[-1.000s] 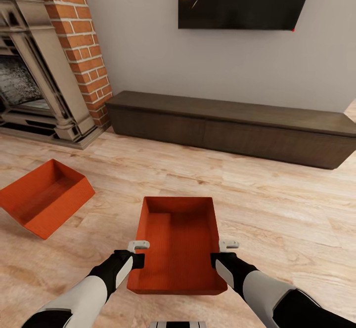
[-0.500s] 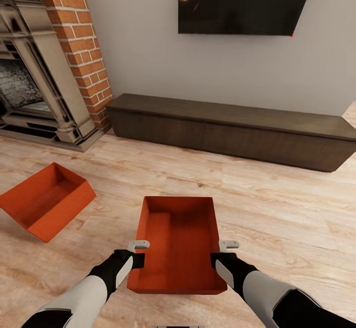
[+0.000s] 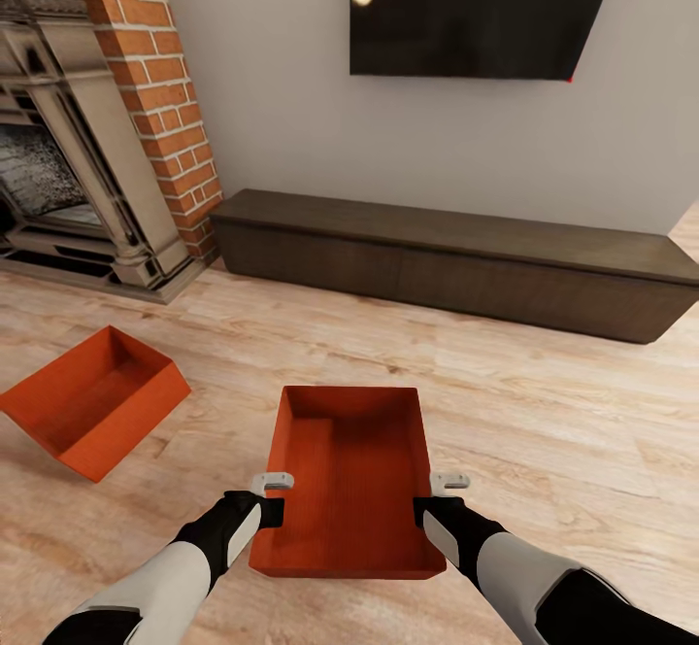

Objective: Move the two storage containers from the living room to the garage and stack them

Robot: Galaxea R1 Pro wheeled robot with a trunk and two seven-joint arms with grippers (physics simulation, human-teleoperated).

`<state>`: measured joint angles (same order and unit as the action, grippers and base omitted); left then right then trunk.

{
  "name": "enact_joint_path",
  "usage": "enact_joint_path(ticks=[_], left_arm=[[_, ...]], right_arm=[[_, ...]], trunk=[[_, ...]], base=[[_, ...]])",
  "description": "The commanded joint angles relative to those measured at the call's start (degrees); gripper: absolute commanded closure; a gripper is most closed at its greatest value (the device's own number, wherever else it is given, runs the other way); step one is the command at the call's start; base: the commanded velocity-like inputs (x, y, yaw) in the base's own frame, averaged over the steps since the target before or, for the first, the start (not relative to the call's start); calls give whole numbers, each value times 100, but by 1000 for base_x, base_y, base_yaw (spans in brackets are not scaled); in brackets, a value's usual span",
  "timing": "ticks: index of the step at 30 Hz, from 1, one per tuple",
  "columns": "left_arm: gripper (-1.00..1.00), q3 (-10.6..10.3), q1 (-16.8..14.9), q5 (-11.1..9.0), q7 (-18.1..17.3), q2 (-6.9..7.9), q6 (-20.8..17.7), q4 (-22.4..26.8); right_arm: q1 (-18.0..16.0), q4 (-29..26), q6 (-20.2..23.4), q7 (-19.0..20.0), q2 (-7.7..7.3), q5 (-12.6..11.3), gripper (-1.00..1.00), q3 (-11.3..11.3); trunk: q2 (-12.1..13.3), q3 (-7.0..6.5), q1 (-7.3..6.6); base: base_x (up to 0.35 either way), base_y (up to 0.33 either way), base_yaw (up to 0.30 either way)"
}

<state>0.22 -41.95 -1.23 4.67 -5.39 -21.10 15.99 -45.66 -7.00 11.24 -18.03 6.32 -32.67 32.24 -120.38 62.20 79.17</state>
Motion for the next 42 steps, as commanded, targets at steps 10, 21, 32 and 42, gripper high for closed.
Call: enact_joint_path(ticks=[10, 21, 32, 42], left_arm=[[100, 9, 3, 35, 61, 3, -44, -9], [100, 12, 3, 35, 61, 3, -44, -9], [100, 13, 3, 35, 61, 3, -44, -8], [100, 13, 3, 35, 61, 3, -44, -8]], right_arm=[[-5, -21, 19, -52, -8, 191, 100, 55], [-5, -21, 19, -49, -8, 191, 100, 55], [-5, -21, 40, -29, -3, 149, 100, 58], [-5, -21, 63, -25, 10, 155, 100, 63]], trunk=[[401, -176, -221], [842, -374, -463], [1283, -571, -704], [1684, -751, -924]], base=[[0, 0, 0], [0, 0, 0], [0, 0, 0], [0, 0, 0]])
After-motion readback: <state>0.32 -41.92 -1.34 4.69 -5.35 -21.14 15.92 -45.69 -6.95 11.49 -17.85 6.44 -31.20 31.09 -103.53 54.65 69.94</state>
